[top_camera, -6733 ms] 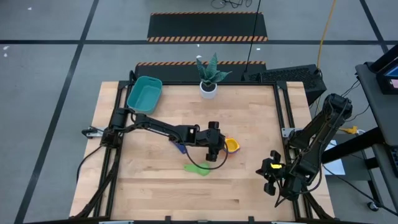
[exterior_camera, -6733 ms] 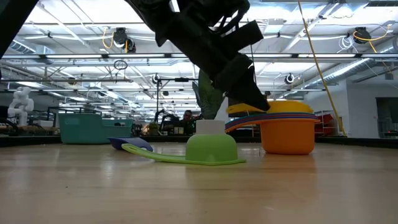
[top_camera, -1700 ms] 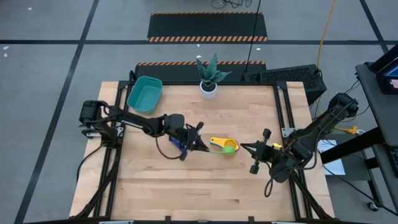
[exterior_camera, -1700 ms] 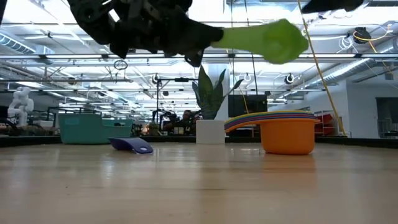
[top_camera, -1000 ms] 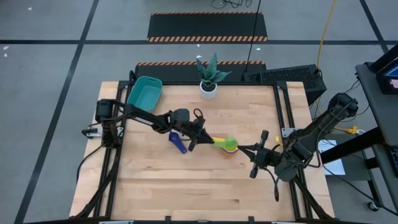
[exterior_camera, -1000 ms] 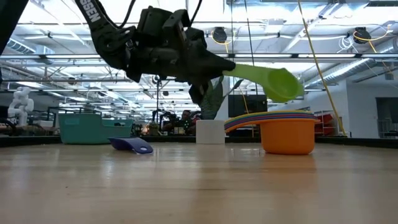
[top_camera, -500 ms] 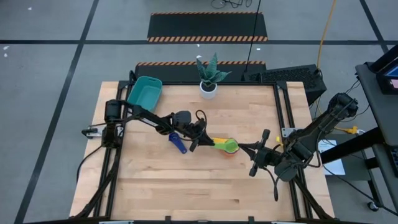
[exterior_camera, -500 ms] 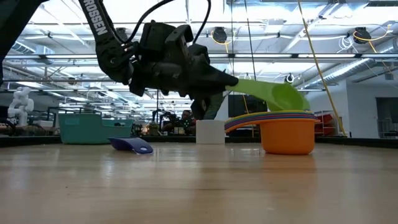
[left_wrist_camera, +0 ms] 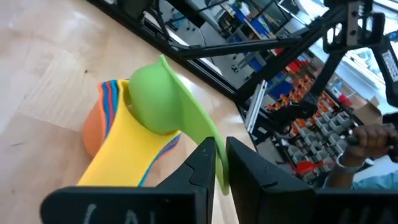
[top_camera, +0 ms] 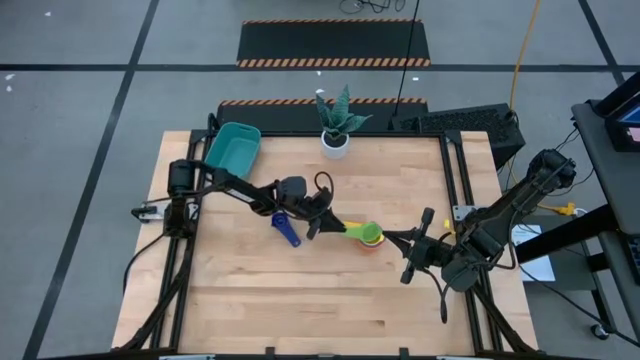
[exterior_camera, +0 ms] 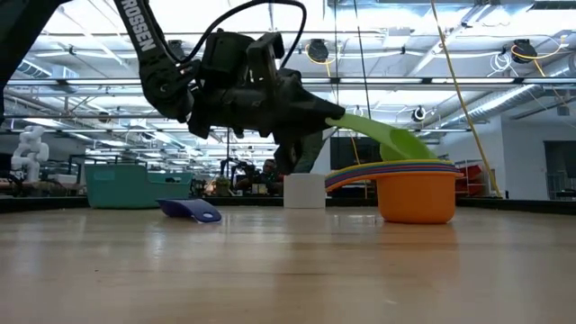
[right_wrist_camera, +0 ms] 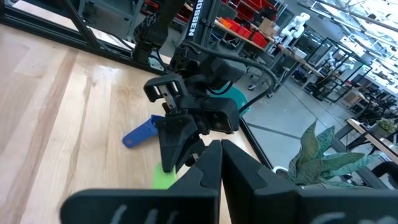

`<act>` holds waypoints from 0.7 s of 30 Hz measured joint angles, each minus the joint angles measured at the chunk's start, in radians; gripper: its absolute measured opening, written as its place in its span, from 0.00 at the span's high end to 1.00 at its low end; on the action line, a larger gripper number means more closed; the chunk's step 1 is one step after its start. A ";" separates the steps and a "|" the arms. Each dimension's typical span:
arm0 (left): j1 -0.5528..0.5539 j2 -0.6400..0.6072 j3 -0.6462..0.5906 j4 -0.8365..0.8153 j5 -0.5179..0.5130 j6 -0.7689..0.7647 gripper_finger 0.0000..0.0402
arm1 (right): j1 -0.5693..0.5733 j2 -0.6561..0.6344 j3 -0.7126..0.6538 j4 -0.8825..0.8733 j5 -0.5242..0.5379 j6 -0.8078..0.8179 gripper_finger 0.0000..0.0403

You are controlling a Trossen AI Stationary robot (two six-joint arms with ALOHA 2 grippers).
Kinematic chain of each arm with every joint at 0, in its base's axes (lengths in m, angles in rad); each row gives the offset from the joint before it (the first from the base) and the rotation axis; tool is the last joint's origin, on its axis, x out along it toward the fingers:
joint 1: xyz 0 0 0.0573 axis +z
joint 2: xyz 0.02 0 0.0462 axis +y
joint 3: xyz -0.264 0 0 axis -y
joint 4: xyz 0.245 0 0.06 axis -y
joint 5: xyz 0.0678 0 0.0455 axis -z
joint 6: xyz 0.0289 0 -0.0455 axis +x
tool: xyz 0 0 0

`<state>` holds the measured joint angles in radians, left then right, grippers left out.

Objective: Nest measuring cups in basket
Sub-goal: Stack the green measuring cup on top of the yellow measuring cup

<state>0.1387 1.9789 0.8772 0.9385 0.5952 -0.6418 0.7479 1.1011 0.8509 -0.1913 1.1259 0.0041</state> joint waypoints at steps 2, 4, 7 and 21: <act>0.009 0.000 0.000 -0.007 -0.014 -0.018 0.90 | 0.000 0.000 0.000 0.000 0.000 0.001 1.00; 0.020 -0.001 0.000 -0.040 -0.046 -0.024 0.90 | 0.000 0.000 0.000 0.000 0.000 0.003 1.00; 0.036 -0.001 0.000 -0.069 -0.059 -0.012 0.90 | 0.000 0.000 0.000 0.000 -0.002 0.003 1.00; 0.041 -0.001 0.000 -0.120 -0.114 0.066 0.71 | 0.000 0.000 0.000 0.000 -0.004 0.003 1.00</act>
<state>0.1801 1.9778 0.8772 0.8184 0.4813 -0.5759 0.7479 1.1011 0.8505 -0.1913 1.1221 0.0071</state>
